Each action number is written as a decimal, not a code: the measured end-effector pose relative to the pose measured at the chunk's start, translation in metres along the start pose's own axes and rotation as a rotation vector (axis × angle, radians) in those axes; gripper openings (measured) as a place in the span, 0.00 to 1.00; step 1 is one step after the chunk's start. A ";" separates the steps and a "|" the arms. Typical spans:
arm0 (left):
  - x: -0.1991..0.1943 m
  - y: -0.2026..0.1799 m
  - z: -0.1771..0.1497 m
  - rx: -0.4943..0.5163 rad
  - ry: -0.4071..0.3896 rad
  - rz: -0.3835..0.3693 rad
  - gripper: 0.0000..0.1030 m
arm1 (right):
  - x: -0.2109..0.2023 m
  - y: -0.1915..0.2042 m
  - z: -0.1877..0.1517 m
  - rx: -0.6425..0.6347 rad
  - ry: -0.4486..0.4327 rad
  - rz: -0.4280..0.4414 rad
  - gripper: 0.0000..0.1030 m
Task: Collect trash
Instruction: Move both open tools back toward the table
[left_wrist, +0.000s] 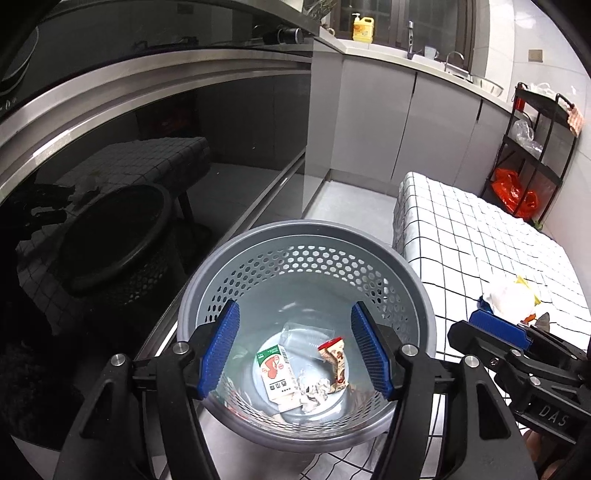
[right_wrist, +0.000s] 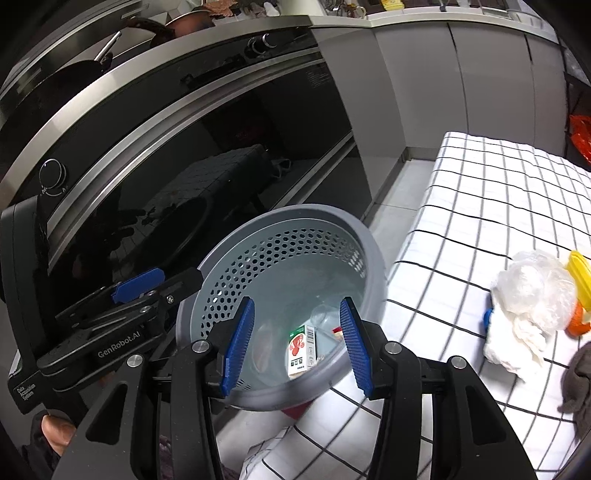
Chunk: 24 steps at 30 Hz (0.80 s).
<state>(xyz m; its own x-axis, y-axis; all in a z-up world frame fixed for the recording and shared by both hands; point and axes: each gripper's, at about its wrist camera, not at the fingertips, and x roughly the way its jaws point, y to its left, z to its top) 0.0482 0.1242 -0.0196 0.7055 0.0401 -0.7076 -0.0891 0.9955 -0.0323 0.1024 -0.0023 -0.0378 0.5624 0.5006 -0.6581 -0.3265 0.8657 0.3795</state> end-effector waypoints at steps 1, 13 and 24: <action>-0.001 -0.003 0.000 0.005 -0.004 -0.005 0.62 | -0.003 -0.002 -0.001 0.005 -0.006 -0.006 0.49; -0.016 -0.040 -0.001 0.074 -0.053 -0.075 0.71 | -0.054 -0.037 -0.018 0.040 -0.088 -0.159 0.54; -0.019 -0.089 -0.008 0.136 -0.062 -0.163 0.75 | -0.110 -0.089 -0.044 0.080 -0.142 -0.364 0.59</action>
<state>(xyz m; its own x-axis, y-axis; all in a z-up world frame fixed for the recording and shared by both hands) 0.0369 0.0338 -0.0092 0.7452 -0.1208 -0.6558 0.1220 0.9916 -0.0441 0.0357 -0.1350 -0.0278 0.7317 0.1512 -0.6646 -0.0292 0.9811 0.1911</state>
